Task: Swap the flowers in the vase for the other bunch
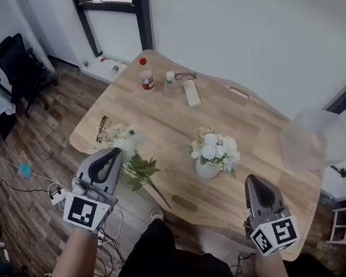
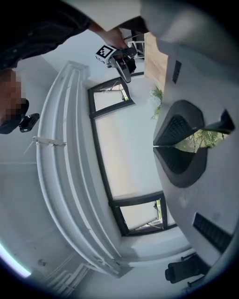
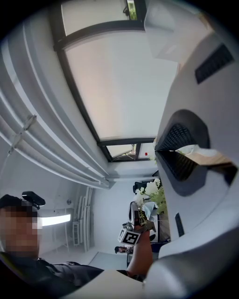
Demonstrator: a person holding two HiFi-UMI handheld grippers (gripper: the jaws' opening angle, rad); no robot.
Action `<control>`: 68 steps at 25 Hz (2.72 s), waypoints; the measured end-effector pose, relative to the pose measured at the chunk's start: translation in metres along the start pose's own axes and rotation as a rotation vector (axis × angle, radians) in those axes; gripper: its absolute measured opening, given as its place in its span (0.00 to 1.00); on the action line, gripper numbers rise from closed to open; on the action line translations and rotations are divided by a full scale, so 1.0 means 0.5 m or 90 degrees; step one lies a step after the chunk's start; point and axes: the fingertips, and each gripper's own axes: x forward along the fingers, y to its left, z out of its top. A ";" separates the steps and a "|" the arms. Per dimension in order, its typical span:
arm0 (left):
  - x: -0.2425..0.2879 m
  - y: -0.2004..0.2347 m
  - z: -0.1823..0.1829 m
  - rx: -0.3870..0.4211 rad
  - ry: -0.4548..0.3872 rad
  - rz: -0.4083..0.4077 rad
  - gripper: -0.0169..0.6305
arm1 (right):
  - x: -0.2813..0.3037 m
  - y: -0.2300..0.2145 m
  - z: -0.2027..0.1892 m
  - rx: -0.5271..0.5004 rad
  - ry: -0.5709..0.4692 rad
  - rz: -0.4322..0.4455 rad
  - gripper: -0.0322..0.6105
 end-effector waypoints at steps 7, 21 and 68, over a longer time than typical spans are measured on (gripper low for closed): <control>0.136 0.096 -0.012 0.004 -0.020 -0.109 0.05 | 0.128 -0.003 0.065 0.001 -0.012 -0.084 0.09; 0.276 0.117 -0.046 -0.055 -0.027 -0.209 0.05 | 0.213 0.015 0.059 0.026 0.074 -0.098 0.09; 0.265 0.100 0.005 -0.038 -0.047 -0.152 0.05 | 0.232 0.030 0.020 0.015 0.171 -0.008 0.14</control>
